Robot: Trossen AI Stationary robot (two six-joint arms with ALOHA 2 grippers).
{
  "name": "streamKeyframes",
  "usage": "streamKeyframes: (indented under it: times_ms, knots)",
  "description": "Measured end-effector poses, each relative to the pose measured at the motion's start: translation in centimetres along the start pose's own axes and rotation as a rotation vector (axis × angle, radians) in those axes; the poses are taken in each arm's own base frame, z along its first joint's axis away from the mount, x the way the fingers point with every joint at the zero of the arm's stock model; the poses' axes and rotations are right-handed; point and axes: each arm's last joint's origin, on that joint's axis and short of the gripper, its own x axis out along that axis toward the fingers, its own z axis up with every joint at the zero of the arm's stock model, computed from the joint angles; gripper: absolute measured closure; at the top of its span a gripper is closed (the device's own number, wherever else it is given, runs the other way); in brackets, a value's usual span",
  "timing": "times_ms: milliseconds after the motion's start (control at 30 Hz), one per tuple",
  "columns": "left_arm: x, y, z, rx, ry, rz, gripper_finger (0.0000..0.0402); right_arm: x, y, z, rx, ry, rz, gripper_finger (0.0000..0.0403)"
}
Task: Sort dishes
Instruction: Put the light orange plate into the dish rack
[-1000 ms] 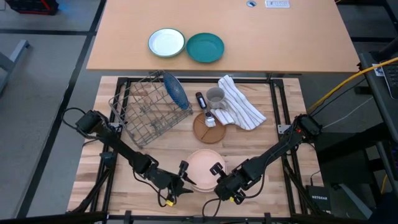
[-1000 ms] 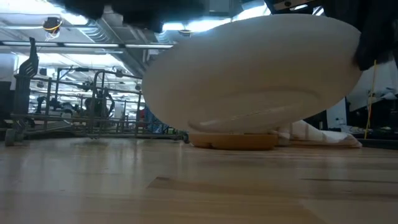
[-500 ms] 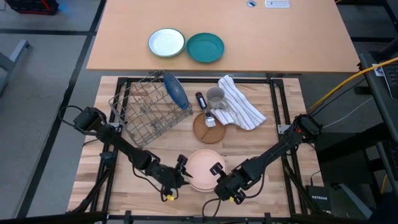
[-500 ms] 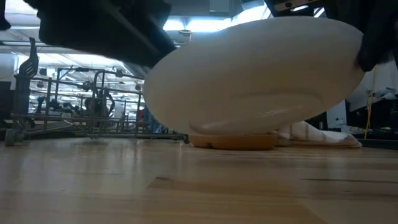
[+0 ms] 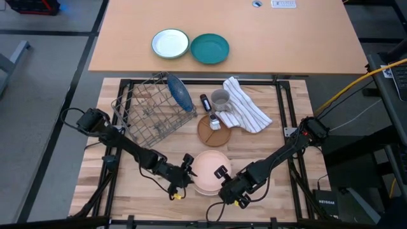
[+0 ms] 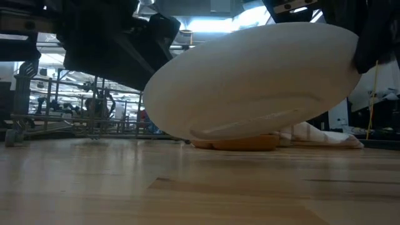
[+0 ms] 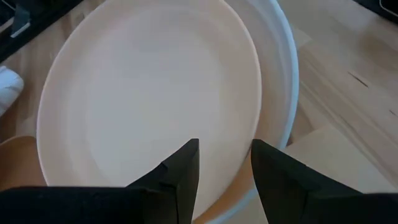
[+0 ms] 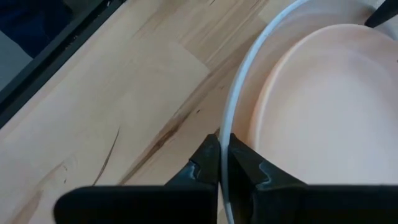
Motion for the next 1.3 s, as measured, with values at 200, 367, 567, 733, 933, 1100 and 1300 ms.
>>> streamKeyframes:
  times_ms: [200,367,567,733,933,1100,1300]
  knots:
    - [0.05,0.11,-0.11,0.06,0.003,-0.021,0.0266,0.0,-0.01,0.0,-0.001,0.0,-0.003,0.0387]
    - [0.06,0.05,-0.11,0.126,-0.001,-0.038,0.0266,0.0,-0.01,0.01,-0.003,0.0,-0.004,0.0387]
    - [0.06,0.08,-0.19,0.199,0.01,-0.023,0.0266,0.0,-0.01,-0.01,-0.002,0.002,-0.004,0.0387]
    - [0.04,0.04,-0.58,0.301,0.054,-0.019,0.0266,0.0,0.02,0.0,-0.005,0.0,0.006,0.0386]
    - [0.03,-0.04,-0.93,0.344,0.086,-0.034,0.0266,0.0,0.02,0.1,-0.01,-0.012,0.01,0.0386]
    - [0.02,-0.13,-0.92,0.375,0.077,-0.059,0.0266,0.0,-0.03,0.44,-0.032,-0.047,0.006,0.0386]
    - [0.02,-0.24,-0.81,0.382,0.048,-0.104,0.0266,0.0,-0.06,0.54,-0.034,-0.054,-0.015,0.0386]
